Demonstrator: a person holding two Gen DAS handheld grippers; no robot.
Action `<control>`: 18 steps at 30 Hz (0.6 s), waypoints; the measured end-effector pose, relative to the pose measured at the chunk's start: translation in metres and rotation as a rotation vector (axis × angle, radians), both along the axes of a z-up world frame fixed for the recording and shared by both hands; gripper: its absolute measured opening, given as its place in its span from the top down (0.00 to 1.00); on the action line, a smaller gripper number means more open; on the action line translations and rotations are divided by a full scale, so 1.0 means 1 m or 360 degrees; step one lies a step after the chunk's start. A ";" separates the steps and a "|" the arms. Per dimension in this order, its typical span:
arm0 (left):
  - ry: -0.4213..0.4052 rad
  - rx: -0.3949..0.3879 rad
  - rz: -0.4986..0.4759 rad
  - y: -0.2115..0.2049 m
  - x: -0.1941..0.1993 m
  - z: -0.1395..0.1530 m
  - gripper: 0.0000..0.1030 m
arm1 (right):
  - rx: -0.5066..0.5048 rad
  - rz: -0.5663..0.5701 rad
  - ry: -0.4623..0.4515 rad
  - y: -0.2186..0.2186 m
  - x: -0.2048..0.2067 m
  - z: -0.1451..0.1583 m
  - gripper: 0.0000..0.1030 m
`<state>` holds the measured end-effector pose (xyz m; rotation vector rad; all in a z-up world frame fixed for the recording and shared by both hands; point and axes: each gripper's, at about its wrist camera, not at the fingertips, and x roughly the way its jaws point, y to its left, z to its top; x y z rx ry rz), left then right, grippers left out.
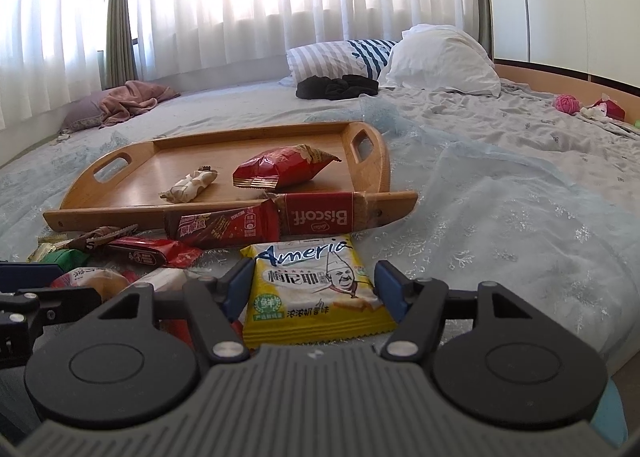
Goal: Organize snacks
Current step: 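Hold the Americ pack in the right gripper while the left reaches the pink candy packet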
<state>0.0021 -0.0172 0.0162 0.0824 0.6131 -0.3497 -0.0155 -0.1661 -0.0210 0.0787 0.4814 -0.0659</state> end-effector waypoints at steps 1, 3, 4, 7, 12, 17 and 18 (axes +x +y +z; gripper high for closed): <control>0.0019 -0.0035 -0.0001 0.001 0.002 0.000 0.52 | -0.0006 0.0001 0.0001 0.001 -0.001 0.000 0.36; 0.0086 -0.0131 -0.0004 0.005 0.007 -0.003 0.51 | -0.0022 0.0010 0.0003 0.001 -0.002 -0.001 0.38; 0.0127 -0.0159 -0.0003 0.006 0.011 -0.006 0.52 | -0.0030 0.0016 0.0003 0.002 -0.003 -0.001 0.38; 0.0161 -0.0187 -0.0008 0.008 0.013 -0.009 0.56 | -0.0043 0.0020 0.0003 0.003 -0.003 -0.002 0.40; 0.0142 -0.0259 0.0014 0.017 0.012 0.000 0.58 | -0.0029 0.0004 -0.0019 0.001 -0.007 0.001 0.43; 0.0098 -0.0226 0.0042 0.012 0.017 -0.004 0.43 | -0.0054 0.0001 -0.0034 0.003 -0.010 0.002 0.43; 0.0106 -0.0220 0.0039 0.009 0.019 -0.007 0.45 | -0.0060 -0.0003 -0.0037 0.003 -0.010 0.002 0.43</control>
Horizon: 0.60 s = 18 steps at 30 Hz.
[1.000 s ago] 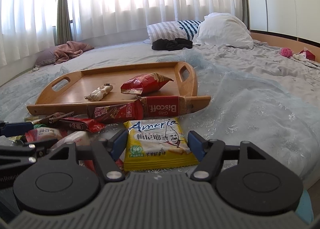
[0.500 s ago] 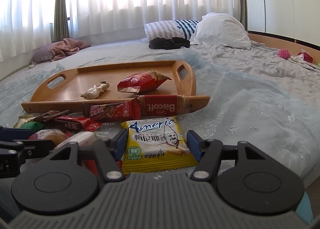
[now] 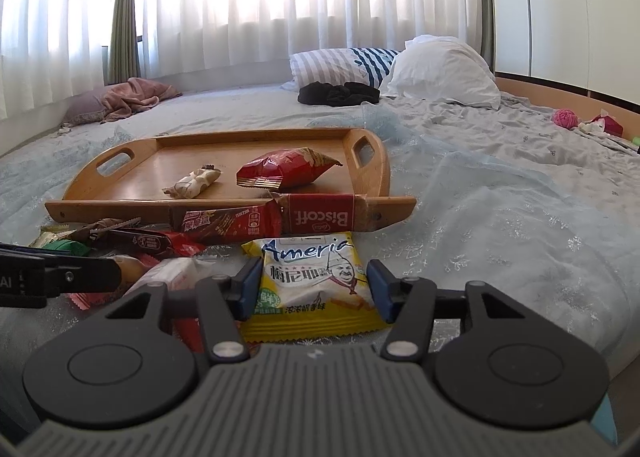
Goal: Organize snacks
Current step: 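Hold the Americ pack in the right gripper while the left reaches the pink candy packet, then grasp the pink candy packet with the left gripper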
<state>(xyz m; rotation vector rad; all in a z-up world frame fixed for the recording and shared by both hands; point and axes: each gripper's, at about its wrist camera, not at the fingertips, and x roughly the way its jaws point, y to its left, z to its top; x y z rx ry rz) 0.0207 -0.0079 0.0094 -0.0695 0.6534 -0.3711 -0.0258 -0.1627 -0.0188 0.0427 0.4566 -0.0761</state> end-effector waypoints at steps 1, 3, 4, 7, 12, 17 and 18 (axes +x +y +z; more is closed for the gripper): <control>0.0013 0.0011 -0.0010 -0.003 0.002 -0.002 0.49 | -0.0006 -0.0005 -0.0004 0.000 -0.001 0.000 0.43; 0.0013 0.0054 -0.0022 -0.009 0.002 -0.005 0.59 | -0.0010 -0.0016 -0.0009 -0.001 -0.002 0.001 0.43; 0.0001 0.0071 -0.0020 -0.011 0.001 -0.005 0.59 | -0.0007 -0.0022 -0.0012 -0.002 -0.002 0.002 0.43; -0.0051 0.0108 -0.0014 -0.014 -0.005 0.002 0.63 | 0.0002 -0.0048 -0.0039 -0.006 -0.004 0.006 0.43; -0.0102 0.0067 0.0014 -0.008 -0.010 0.019 0.64 | 0.0009 -0.0083 -0.0098 -0.013 -0.005 0.016 0.43; -0.0112 -0.0001 0.0088 0.002 -0.007 0.034 0.99 | 0.0003 -0.0099 -0.0140 -0.017 -0.002 0.024 0.44; -0.0105 -0.0031 0.0090 0.004 -0.005 0.036 0.99 | 0.0003 -0.0097 -0.0147 -0.017 -0.002 0.025 0.44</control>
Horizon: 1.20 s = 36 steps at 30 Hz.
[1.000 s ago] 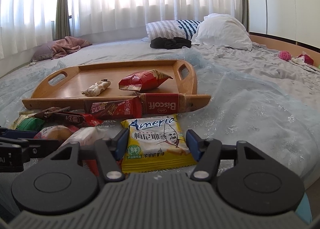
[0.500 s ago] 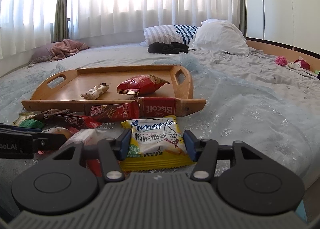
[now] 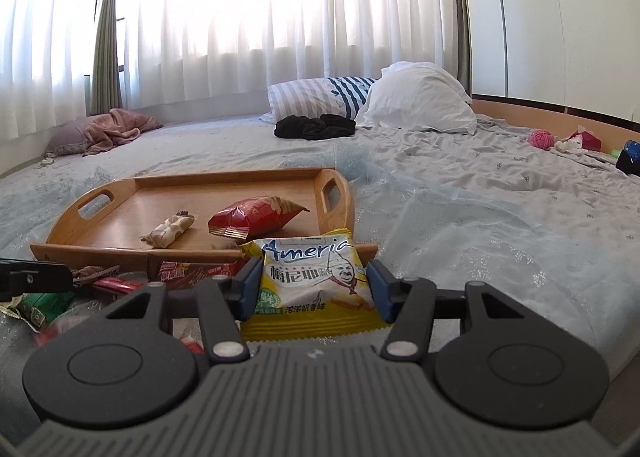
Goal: Organize snacks
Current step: 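Grasp the pink candy packet with the left gripper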
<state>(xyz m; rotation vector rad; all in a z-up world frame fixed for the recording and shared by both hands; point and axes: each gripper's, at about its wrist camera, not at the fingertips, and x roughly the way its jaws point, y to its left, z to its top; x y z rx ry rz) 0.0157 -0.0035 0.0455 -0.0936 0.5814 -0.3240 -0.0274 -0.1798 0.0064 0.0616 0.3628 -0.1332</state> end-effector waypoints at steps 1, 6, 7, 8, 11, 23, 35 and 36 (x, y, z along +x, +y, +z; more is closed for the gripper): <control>0.0000 -0.0013 0.0007 0.002 0.002 0.002 0.99 | -0.0007 0.0002 -0.0008 0.000 0.001 0.002 0.44; -0.0045 0.0065 0.0001 0.001 0.001 0.006 0.93 | -0.0038 0.0000 -0.0043 -0.002 0.006 0.009 0.44; -0.0045 0.0083 -0.0019 -0.001 -0.002 0.005 0.91 | -0.0038 -0.0001 -0.0044 -0.003 0.006 0.010 0.44; -0.0044 0.0104 -0.0033 -0.003 -0.006 0.002 0.90 | -0.0038 -0.0001 -0.0041 -0.003 0.006 0.009 0.43; -0.0020 0.0156 -0.0094 -0.009 -0.014 -0.007 0.80 | -0.0021 -0.0001 -0.0018 -0.004 0.004 0.006 0.43; 0.0108 0.0105 -0.0099 -0.014 -0.012 -0.032 0.72 | -0.0013 0.0017 0.0004 -0.003 -0.001 0.001 0.43; -0.0014 0.0081 -0.0043 -0.001 -0.001 0.003 0.93 | -0.0077 0.0005 -0.0042 -0.009 0.015 0.015 0.43; 0.0003 0.0104 -0.0075 -0.002 -0.004 -0.001 0.91 | -0.0067 0.0003 -0.0038 -0.011 0.014 0.015 0.43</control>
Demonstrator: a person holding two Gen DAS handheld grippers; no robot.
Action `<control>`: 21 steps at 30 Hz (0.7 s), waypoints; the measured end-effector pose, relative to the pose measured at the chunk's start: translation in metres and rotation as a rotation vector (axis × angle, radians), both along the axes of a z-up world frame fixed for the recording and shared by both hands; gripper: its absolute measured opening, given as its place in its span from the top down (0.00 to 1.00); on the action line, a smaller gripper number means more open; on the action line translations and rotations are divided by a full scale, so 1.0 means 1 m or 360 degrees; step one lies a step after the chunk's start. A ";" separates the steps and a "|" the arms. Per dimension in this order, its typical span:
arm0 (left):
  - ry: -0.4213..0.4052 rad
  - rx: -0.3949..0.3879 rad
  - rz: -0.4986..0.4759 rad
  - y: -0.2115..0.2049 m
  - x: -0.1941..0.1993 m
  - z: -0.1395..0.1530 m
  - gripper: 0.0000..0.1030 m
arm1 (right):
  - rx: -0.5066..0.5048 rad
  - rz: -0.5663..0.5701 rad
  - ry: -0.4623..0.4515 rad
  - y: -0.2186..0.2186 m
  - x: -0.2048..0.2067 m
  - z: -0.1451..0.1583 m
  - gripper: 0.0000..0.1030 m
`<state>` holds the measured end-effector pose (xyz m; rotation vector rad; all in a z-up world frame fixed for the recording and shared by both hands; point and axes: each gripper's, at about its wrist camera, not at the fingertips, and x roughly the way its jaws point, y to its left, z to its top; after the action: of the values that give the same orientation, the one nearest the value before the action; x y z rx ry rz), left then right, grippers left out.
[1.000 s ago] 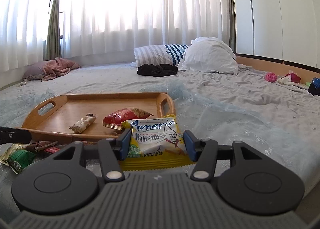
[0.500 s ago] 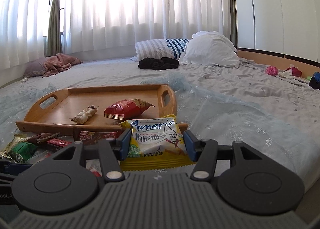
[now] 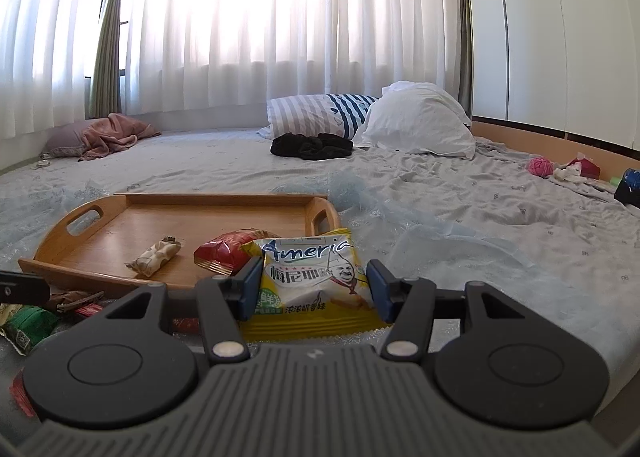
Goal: Organize snacks
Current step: 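Grasp the pink candy packet with the left gripper, then carry both packets onto the tray and open both grippers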
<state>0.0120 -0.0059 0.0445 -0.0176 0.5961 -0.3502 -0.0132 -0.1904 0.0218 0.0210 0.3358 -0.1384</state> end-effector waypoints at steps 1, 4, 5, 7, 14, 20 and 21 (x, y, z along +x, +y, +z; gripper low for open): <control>0.0013 0.0026 -0.0021 -0.002 -0.003 -0.004 0.89 | 0.0004 -0.0004 0.0005 -0.001 -0.001 -0.001 0.43; 0.0045 0.0073 -0.0053 -0.006 -0.014 -0.017 0.61 | 0.0014 -0.0007 0.0030 -0.002 -0.002 -0.006 0.43; 0.0043 0.0079 -0.0056 -0.007 -0.016 -0.019 0.56 | 0.0020 -0.0002 0.0040 -0.001 -0.003 -0.007 0.43; 0.0057 0.0107 -0.0057 -0.009 -0.018 -0.026 0.57 | 0.0020 0.0010 0.0053 0.001 -0.005 -0.010 0.43; 0.0127 0.0068 -0.0051 -0.011 -0.013 -0.035 0.72 | 0.0012 0.0034 0.0071 0.008 -0.006 -0.013 0.43; 0.0010 0.0022 0.0008 -0.007 -0.009 -0.008 0.72 | -0.0016 0.0020 0.0049 0.007 -0.003 -0.008 0.43; -0.0010 0.0016 0.0018 -0.005 -0.007 -0.003 0.72 | -0.0026 0.0016 0.0041 0.006 -0.002 -0.006 0.43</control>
<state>0.0052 -0.0112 0.0420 -0.0102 0.5915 -0.3363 -0.0151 -0.1839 0.0155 0.0014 0.3606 -0.1314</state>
